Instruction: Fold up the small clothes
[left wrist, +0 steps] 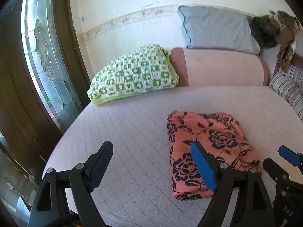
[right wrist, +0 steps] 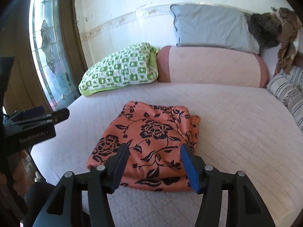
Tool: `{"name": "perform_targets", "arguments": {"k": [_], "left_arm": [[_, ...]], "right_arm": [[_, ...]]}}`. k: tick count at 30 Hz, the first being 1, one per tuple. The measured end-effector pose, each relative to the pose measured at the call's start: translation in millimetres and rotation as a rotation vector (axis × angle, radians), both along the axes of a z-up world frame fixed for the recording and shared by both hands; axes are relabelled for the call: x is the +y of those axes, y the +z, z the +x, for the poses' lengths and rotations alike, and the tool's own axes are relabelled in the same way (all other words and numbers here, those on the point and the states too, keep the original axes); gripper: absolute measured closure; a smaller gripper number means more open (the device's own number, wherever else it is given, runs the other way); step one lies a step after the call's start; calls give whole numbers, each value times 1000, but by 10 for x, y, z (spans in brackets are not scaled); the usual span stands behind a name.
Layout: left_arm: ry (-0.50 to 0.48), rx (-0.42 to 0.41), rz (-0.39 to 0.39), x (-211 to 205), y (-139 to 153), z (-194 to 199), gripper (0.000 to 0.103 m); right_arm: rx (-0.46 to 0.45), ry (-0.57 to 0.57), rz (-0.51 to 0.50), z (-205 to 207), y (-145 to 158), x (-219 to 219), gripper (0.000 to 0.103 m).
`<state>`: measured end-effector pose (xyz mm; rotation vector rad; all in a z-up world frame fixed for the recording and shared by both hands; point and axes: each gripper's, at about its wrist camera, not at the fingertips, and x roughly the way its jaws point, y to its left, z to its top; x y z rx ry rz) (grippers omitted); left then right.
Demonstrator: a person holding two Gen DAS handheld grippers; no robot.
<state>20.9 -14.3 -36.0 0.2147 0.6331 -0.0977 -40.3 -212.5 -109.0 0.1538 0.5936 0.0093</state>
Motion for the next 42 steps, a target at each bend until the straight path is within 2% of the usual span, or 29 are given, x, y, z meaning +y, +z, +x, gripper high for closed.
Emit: {"name": "perform_targets", "arguments": {"k": [8, 16, 22, 32, 42], "left_arm": [[36, -62, -27, 79, 240, -154, 18], [50, -74, -54, 192, 327, -180, 18], [83, -51, -73, 282, 359, -158, 18], [102, -60, -94, 440, 381, -224, 18], [89, -82, -116, 507, 474, -335, 18]], "right_arm": [[-67, 0, -14, -245, 331, 106, 43], [-107, 4, -36, -307, 550, 214, 43], [-95, 8, -56, -280, 552, 299, 42], [-46, 10, -64, -221, 520, 430, 42], [-48, 31, -81, -274, 548, 571, 42]]}}
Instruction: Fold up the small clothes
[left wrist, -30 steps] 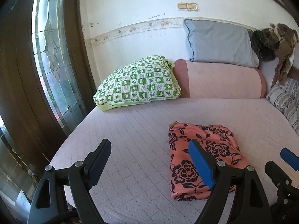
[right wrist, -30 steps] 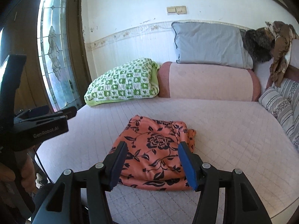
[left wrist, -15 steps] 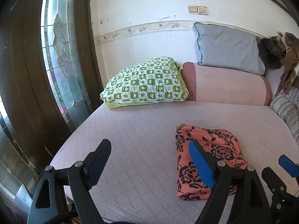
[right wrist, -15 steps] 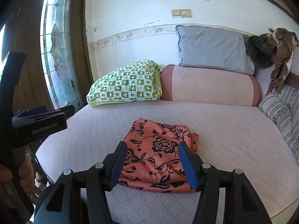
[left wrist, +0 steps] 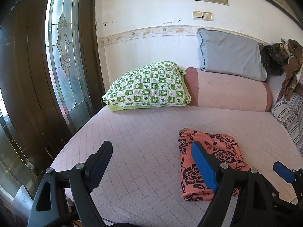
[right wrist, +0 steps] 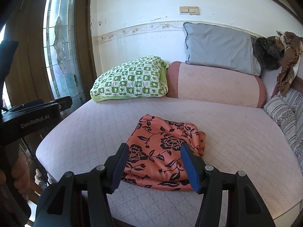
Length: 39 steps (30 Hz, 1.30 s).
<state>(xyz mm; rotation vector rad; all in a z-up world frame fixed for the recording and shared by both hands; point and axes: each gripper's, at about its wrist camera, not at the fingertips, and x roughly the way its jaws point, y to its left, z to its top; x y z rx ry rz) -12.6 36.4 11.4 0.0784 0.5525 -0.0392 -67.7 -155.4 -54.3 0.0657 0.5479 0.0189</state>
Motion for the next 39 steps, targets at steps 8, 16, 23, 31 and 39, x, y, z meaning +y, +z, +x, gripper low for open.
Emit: {"name": "perform_targets", "arguments": {"k": [8, 16, 23, 31, 39], "left_arm": [[-18, -29, -10, 34, 115, -104, 18], [-39, -67, -20, 65, 289, -191, 18], [-52, -85, -31, 104, 395, -197, 18], [-76, -70, -45, 100, 394, -144, 18], [-98, -63, -85, 36, 317, 22, 18]], "right_arm": [[-29, 2, -5, -68, 130, 30, 42], [-59, -1, -21, -79, 293, 60, 42], [-74, -4, -34, -45, 419, 104, 42], [-59, 3, -33, 47, 404, 130, 42], [-29, 15, 21, 278, 324, 26, 42]]}}
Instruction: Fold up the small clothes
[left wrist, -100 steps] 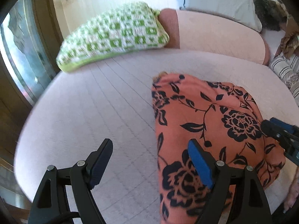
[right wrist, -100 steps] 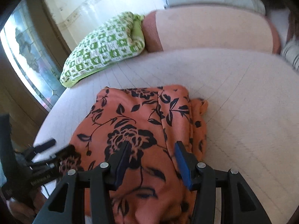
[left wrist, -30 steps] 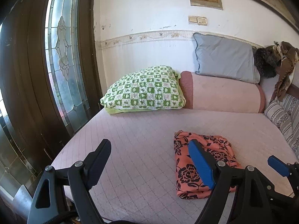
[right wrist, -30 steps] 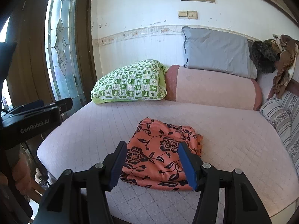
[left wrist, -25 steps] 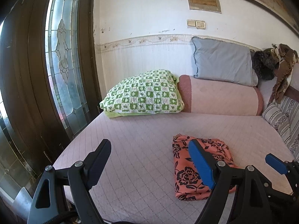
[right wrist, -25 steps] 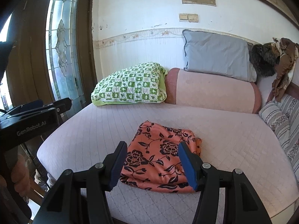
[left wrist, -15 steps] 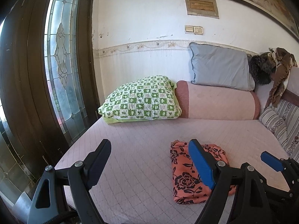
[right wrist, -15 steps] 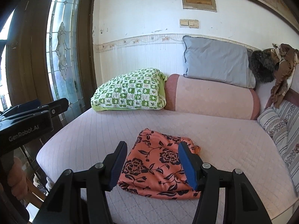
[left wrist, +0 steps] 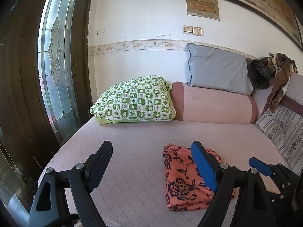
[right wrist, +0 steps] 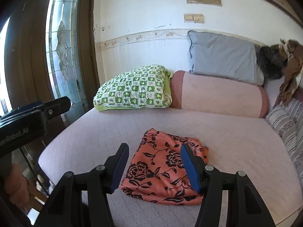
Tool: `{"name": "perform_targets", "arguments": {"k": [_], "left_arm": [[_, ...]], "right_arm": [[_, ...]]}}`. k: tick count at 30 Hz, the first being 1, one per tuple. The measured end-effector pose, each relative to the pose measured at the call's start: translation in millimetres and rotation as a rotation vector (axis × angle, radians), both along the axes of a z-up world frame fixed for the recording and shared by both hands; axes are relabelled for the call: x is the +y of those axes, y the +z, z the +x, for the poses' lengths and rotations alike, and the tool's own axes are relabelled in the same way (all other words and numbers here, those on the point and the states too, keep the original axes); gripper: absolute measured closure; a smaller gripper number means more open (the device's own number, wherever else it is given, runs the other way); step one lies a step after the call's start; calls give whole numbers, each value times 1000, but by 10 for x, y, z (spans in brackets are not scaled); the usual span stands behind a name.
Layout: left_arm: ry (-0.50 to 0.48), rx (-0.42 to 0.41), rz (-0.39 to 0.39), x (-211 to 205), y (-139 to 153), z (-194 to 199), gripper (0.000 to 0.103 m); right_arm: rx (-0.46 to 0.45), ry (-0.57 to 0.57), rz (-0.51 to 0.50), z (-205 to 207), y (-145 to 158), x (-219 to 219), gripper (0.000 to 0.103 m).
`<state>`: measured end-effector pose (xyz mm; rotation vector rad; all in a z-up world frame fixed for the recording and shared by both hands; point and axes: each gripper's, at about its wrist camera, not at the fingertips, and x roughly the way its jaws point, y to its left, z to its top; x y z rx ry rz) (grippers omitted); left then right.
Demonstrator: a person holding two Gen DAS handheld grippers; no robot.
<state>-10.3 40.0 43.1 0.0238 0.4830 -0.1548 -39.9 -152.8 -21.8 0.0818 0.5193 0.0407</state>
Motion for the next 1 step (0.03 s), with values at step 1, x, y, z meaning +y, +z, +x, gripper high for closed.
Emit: {"name": "perform_targets", "arguments": {"k": [1], "left_arm": [[-2, 16, 1, -6, -36, 58, 18]], "right_arm": [[2, -7, 2, 48, -16, -43, 42]]}}
